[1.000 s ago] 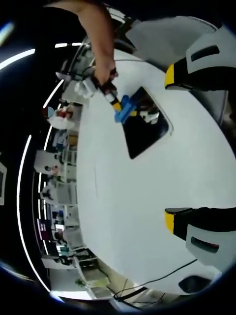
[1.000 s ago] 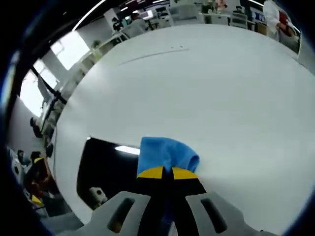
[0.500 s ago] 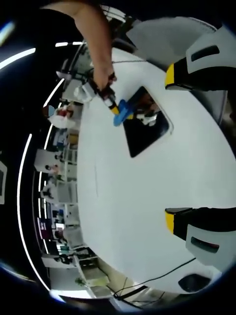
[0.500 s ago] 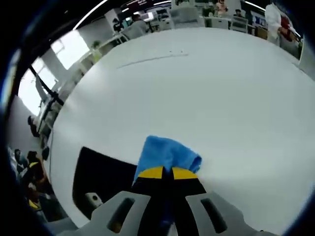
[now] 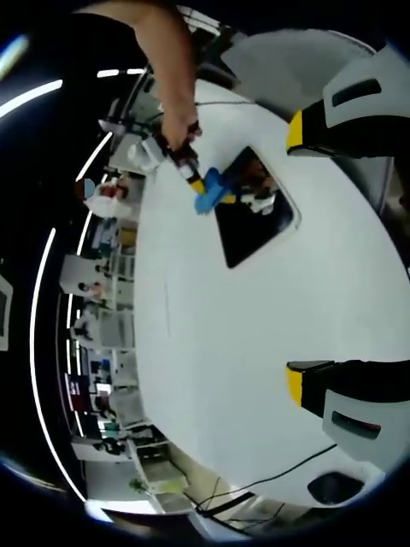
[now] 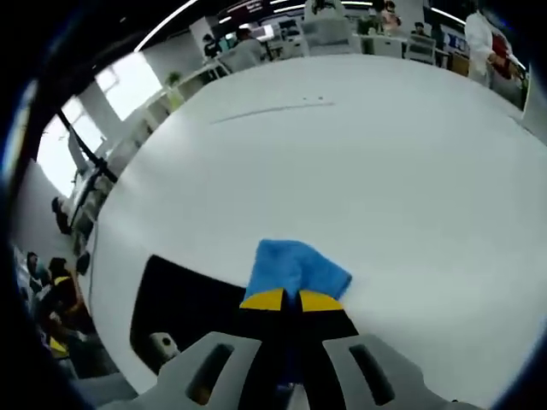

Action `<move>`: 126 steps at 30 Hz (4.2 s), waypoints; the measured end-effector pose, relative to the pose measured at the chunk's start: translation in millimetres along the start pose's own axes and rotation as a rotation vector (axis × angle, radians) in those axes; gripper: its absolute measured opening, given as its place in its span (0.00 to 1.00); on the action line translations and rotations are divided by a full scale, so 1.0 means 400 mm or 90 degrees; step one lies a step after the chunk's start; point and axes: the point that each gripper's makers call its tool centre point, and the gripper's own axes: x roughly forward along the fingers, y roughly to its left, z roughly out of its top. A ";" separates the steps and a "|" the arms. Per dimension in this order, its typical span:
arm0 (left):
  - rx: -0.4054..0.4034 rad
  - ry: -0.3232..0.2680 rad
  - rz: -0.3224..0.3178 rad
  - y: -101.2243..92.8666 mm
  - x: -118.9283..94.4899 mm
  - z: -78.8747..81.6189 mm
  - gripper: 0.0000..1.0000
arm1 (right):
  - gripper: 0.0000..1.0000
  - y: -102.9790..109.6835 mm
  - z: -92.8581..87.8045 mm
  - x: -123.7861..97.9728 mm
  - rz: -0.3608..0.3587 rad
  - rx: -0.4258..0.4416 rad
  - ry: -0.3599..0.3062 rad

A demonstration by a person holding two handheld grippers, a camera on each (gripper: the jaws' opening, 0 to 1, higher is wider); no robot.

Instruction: Wipe the mirror surface with the cleaning cloth until all visible marks leave the cleaned area.

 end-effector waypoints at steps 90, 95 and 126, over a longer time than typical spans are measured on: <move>0.012 -0.035 -0.010 -0.123 0.040 0.015 1.00 | 1.00 -0.137 -0.282 -0.383 0.036 -0.260 -0.228; 0.021 -0.036 -0.010 -0.120 0.039 0.019 1.00 | 1.00 -0.131 -0.286 -0.381 0.035 -0.260 -0.230; 0.029 -0.042 -0.003 -0.136 0.025 0.031 1.00 | 1.00 -0.129 -0.304 -0.367 0.042 -0.230 -0.217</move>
